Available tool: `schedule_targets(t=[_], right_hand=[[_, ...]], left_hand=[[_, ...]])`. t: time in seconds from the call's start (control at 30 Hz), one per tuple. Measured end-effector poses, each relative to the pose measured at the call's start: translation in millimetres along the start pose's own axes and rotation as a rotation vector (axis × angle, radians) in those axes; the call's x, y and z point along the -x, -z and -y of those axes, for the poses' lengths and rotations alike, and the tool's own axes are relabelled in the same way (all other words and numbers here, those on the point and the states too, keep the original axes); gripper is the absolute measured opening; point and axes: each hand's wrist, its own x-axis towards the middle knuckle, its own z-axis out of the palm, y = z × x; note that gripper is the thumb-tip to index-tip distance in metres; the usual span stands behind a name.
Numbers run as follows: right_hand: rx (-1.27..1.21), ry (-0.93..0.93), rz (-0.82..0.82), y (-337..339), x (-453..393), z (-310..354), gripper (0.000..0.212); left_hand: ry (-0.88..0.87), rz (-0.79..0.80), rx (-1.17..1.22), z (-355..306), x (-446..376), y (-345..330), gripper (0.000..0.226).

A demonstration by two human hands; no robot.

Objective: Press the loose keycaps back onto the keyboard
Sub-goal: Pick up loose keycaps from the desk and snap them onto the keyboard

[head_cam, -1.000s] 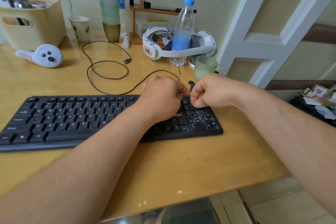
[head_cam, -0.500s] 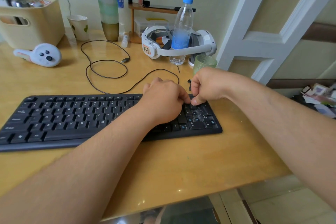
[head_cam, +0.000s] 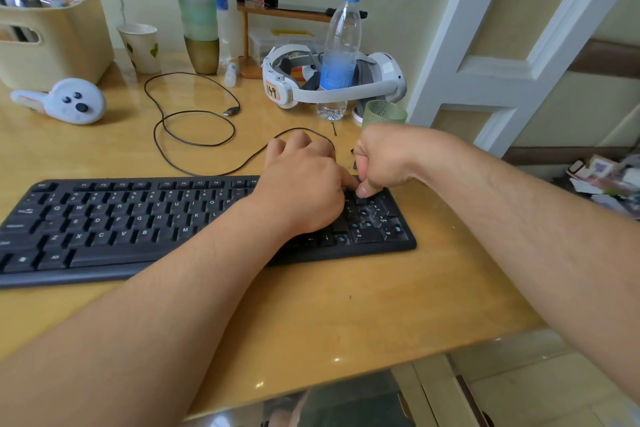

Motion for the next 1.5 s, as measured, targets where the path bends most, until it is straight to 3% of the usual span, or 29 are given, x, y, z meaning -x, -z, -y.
schedule_targets(t=[0.4,0.6,0.7,1.1,1.3,1.5], right_hand=[[0.014,0.029,-0.025,-7.8,1.9,0.6,0.023],[-0.344,0.057,-0.133,-15.5,2.0,-32.1,0.014],[-0.375,0.103,-0.195,-22.9,4.2,-37.2,0.009],[0.032,0.300,-0.470,-67.4,19.3,-31.8,0.017],[0.140,0.276,-0.416,-56.4,17.0,-22.5,0.016],[0.458,0.356,-0.279,-32.9,19.7,-11.3,0.018]], left_hand=[[0.066,-0.004,0.081,3.7,-3.3,2.3,0.056],[0.105,-0.020,0.114,5.7,-3.3,2.6,0.051],[0.103,-0.014,0.116,5.6,-3.3,2.7,0.051],[0.082,0.009,0.130,3.3,0.4,2.7,0.055],[0.064,0.028,0.138,1.6,2.1,4.4,0.056],[0.060,0.016,0.124,1.7,3.1,2.6,0.054]])
